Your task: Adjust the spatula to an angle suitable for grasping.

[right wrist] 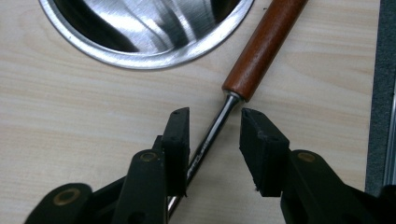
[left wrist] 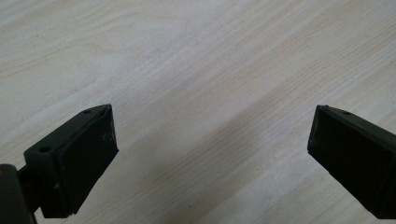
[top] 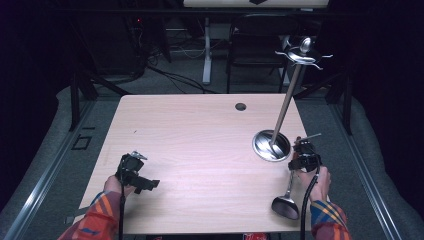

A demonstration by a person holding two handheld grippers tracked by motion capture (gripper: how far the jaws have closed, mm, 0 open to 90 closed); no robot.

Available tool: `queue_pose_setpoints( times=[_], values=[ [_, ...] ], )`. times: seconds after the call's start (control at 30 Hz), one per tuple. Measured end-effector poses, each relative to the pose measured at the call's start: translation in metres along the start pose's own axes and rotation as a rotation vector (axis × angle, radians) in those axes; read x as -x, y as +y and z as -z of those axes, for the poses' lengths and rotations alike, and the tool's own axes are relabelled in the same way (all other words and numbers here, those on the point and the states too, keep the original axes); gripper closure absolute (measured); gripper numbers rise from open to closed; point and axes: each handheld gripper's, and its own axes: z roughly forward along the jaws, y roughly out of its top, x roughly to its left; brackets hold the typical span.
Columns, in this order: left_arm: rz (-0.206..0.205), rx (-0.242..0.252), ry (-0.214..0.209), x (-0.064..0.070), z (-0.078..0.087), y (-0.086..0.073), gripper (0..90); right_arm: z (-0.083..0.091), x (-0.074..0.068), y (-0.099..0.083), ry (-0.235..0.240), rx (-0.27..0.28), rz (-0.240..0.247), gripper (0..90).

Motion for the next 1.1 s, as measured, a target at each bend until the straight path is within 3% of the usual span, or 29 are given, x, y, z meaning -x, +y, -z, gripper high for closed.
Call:
queue_pose_setpoints(
  times=[0.17,0.47,0.5,0.63,0.83,1.0,1.1],
  values=[
    [0.003,-0.008,0.0,0.0009,-0.001,-0.0009,1.5,-0.004,0.0006,0.0044,-0.041,0.004,-0.007,66.8],
    [0.005,-0.004,0.008,0.0002,-0.0008,-0.0014,1.5,-0.0052,-0.0001,0.0055,-0.054,0.005,-0.019,68.0],
    [0.006,-0.012,0.009,-0.0009,-0.0019,-0.0004,1.6,-0.0049,-0.0011,0.0071,-0.075,-0.008,-0.005,68.0],
    [-0.002,-0.019,0.006,0.0005,-0.0039,0.0,1.6,-0.0052,-0.0005,0.0067,-0.069,-0.012,-0.004,67.8],
    [-0.013,-0.007,0.003,0.0054,0.0003,-0.0001,1.6,-0.0028,0.0084,0.0005,-0.029,-0.009,-0.067,64.3],
    [-0.015,-0.016,0.002,0.0037,-0.0023,0.0003,1.8,-0.0052,0.0074,0.0028,-0.033,-0.019,-0.048,66.9],
    [-0.02,-0.021,0.0,0.005,-0.003,0.0004,1.8,-0.0087,0.0066,0.0023,-0.024,-0.001,-0.063,67.8]
  ],
)
